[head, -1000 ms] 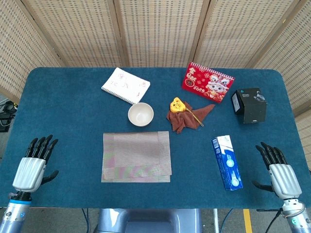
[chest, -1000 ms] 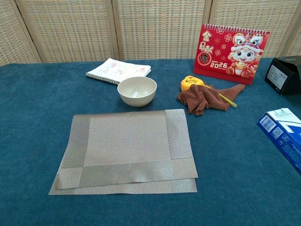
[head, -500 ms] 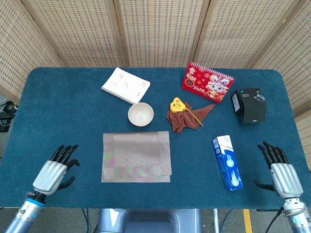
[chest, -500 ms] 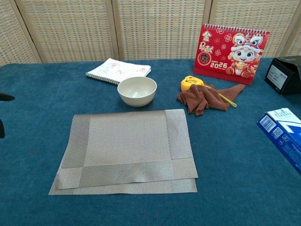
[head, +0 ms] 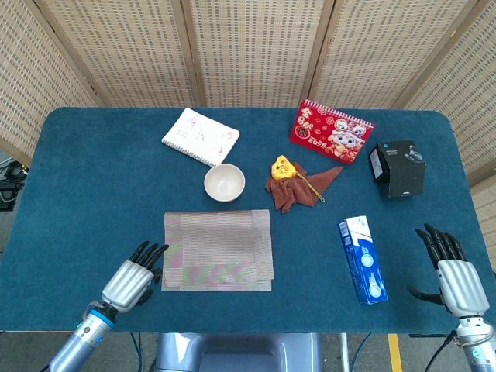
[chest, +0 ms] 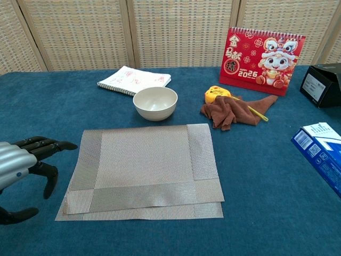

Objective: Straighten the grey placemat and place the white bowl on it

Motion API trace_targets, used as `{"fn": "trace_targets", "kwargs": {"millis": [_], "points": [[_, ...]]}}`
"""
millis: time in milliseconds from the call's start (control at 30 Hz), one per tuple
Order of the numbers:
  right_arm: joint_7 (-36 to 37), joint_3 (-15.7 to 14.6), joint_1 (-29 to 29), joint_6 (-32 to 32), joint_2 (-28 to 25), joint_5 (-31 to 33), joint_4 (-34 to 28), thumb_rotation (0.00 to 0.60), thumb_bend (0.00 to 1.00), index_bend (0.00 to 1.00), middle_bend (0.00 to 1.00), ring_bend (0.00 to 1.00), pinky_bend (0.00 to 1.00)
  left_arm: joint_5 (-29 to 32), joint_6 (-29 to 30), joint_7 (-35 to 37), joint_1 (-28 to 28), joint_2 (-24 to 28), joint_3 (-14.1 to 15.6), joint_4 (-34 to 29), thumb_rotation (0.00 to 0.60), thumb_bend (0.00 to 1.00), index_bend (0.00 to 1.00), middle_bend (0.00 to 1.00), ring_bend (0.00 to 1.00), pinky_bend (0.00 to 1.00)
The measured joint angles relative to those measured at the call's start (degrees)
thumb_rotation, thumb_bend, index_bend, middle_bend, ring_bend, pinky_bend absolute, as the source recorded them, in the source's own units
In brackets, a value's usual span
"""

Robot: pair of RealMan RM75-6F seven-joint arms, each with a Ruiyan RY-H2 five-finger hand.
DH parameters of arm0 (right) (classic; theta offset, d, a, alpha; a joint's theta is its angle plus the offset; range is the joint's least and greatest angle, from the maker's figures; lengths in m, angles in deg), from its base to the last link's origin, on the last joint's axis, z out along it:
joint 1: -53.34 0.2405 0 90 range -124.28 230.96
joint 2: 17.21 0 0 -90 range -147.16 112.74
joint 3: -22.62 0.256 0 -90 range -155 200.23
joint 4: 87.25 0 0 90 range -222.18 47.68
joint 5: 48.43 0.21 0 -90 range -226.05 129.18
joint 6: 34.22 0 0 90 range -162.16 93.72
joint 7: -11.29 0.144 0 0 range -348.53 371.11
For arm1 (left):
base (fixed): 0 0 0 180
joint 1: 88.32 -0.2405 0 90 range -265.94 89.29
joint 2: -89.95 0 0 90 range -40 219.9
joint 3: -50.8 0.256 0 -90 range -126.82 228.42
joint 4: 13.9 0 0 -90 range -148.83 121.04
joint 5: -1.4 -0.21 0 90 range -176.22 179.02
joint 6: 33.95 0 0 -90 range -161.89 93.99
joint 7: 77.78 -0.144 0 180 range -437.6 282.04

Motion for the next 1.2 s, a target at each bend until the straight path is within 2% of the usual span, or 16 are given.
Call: {"fn": "trace_targets", "kwargs": {"millis": [400, 900, 1200], "points": [[0.63, 0.01, -0.01, 0.04, -0.25, -0.17, -0.06, 0.600, 0.06, 0.05, 0.00, 0.00, 0.00, 3.31, -1.18, -2.76, 1.54, -5.40, -1.27, 5.49, 0.600, 0.31, 0.54, 0.00, 0.00, 0.00], [1.51, 0.18, -0.04, 0.05, -0.55, 0.08, -0.13, 0.600, 0.06, 0.05, 0.00, 0.00, 0.00, 4.89, -1.18, -4.51, 2.52, -7.99, -0.86, 6.28, 0.600, 0.31, 0.56, 0.00, 0.00, 0.00], [1.79, 0.08, 0.00, -0.07, -0.63, -0.10, -0.14, 0.600, 0.06, 0.05, 0.00, 0.00, 0.00, 5.88, -1.38, -5.01, 2.99, -8.99, -0.65, 6.63, 0.600, 0.39, 0.56, 0.00, 0.00, 0.00]]}}
